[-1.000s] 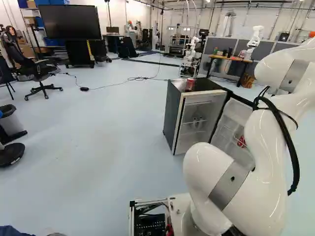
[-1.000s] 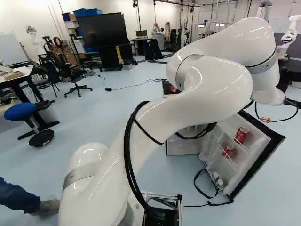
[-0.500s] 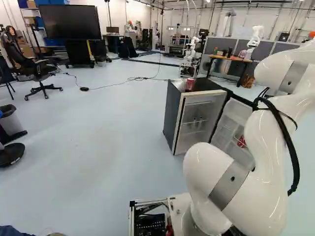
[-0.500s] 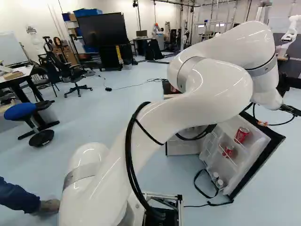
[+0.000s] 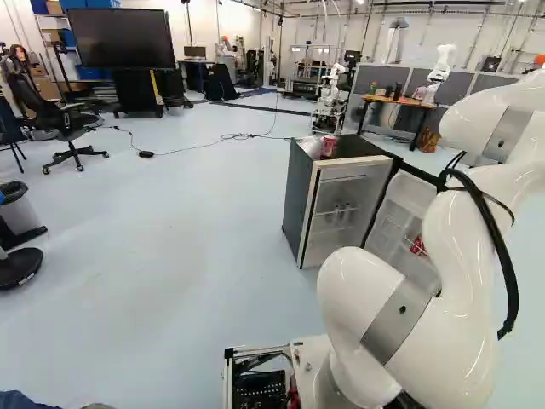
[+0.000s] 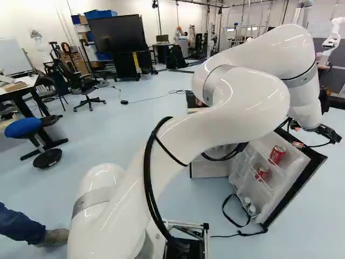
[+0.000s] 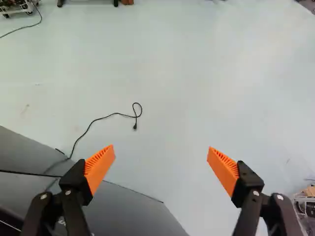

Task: Grab a drink from the fridge

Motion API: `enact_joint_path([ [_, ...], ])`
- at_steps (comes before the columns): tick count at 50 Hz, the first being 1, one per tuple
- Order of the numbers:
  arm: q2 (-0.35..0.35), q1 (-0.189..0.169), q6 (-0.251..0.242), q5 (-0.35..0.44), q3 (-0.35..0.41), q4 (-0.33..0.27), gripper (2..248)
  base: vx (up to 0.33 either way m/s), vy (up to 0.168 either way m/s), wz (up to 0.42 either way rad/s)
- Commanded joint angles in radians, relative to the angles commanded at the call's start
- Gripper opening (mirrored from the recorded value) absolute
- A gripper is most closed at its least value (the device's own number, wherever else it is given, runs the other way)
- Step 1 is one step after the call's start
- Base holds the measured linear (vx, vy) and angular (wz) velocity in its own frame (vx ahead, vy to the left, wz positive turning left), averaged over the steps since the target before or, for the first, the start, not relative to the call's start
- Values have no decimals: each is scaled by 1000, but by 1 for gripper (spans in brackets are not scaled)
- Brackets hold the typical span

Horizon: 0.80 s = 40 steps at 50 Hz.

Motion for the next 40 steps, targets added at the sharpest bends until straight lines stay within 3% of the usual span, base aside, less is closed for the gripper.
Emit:
enact_joint_path([
  [15,0,0,0,-102,0,0,247,0,0,0],
  [40,0,0,0,-122,0,0,247,0,0,0],
])
